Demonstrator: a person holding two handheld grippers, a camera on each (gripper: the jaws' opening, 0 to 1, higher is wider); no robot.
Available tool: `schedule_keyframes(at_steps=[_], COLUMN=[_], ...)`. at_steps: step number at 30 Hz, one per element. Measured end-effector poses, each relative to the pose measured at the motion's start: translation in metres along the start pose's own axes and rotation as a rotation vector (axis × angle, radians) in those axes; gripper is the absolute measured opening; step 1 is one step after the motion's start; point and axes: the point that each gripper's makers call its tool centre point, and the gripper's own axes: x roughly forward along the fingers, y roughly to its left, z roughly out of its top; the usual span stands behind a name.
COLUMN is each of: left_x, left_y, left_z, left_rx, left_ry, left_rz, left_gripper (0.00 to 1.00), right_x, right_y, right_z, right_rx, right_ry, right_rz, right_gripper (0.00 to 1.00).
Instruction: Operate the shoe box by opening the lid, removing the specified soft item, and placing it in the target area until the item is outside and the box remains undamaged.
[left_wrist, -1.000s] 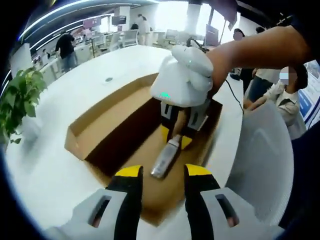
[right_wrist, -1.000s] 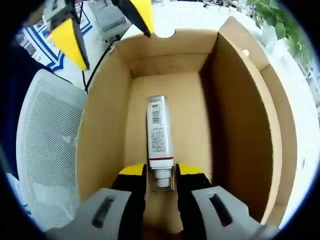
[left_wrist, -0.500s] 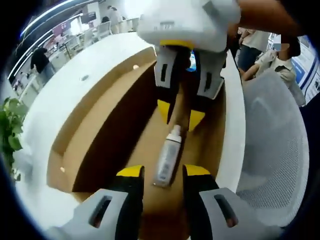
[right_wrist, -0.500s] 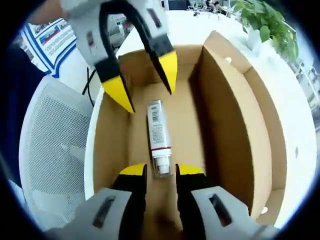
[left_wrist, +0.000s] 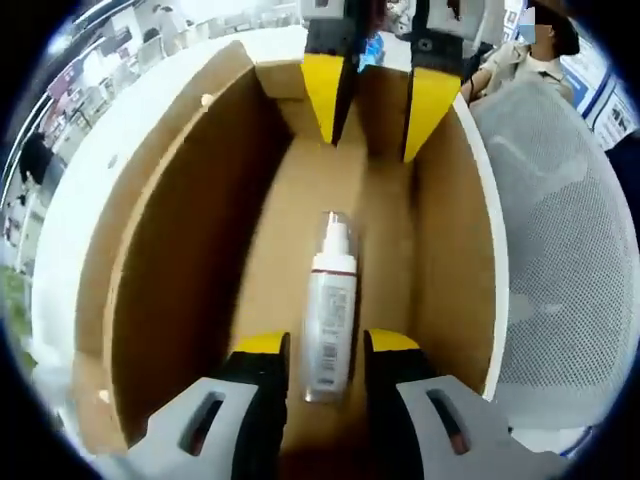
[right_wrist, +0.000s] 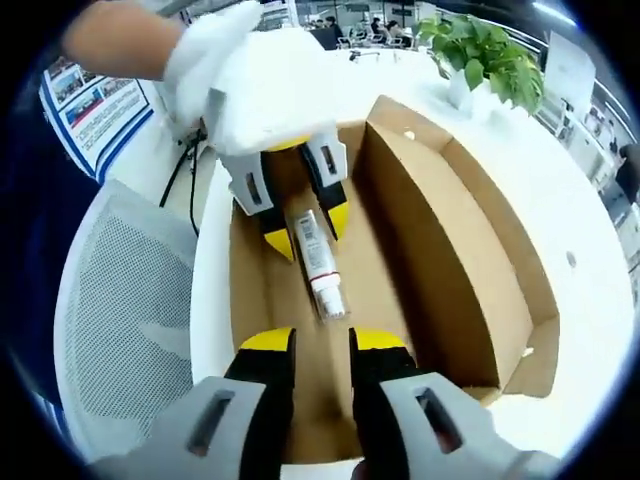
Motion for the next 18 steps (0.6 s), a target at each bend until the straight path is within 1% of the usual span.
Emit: schedule_keyframes(at_steps=[1,4,5,6,7,8,10,12,13,14,18], left_x=[0.002,0.008,0.007,0.007,0.007,0.007,0.006,0.007,0.007,0.007,0.006], left_y=[0.001,0.000,0.006,0.007,0.007,0.007,0.008,0.008,0.007,0.007,0.006], left_z=[0.000,-0.004,-0.003,-0.003,-0.002,-0.001,-0.002,-0.003,-0.002,-0.002,-0.002], left_rx=[-0.005,0.015,0.045,0.052,0.028,0.021,0.059,0.057,0.079,0.101,0.123], left_ry=[-0.001,0.027,0.032,0.034,0.029,0.016,0.004,-0.003,-0.021,-0.027,-0.045], left_rz=[-0.004,-0.003,0.019,0.017,0.005,0.002,0.006,0.007,0.009,0.012,0.012], left_gripper=[0.27,0.26,0.22,0.22,0.22,0.21,0.20,0.19,0.19,0.19,0.18], right_x=[0.000,0.000,0.000,-0.001,0.000,0.000,0.002,0.005,0.006,0.008,0.014], right_y=[0.000,-0.001,-0.001,-0.001,0.000,-0.001,-0.001,0.000,0.000,0.000,0.000], right_z=[-0.003,-0.007,-0.006,-0.005,-0.004,-0.003,-0.002,0.000,0.002,0.002,0.005], right_rx=[0.003,0.010,0.017,0.019,0.025,0.031,0.032,0.029,0.026,0.027,0.021], right_ry=[0.002,0.005,0.001,-0.003,-0.012,-0.017,-0.022,-0.018,-0.020,-0.022,-0.018], right_rz=[0.000,0.001,0.002,0.004,0.006,0.009,0.012,0.015,0.015,0.017,0.024], right_gripper=[0.19,0.19,0.19,0.19,0.19,0.19,0.19,0.19,0.19,0.19,0.20])
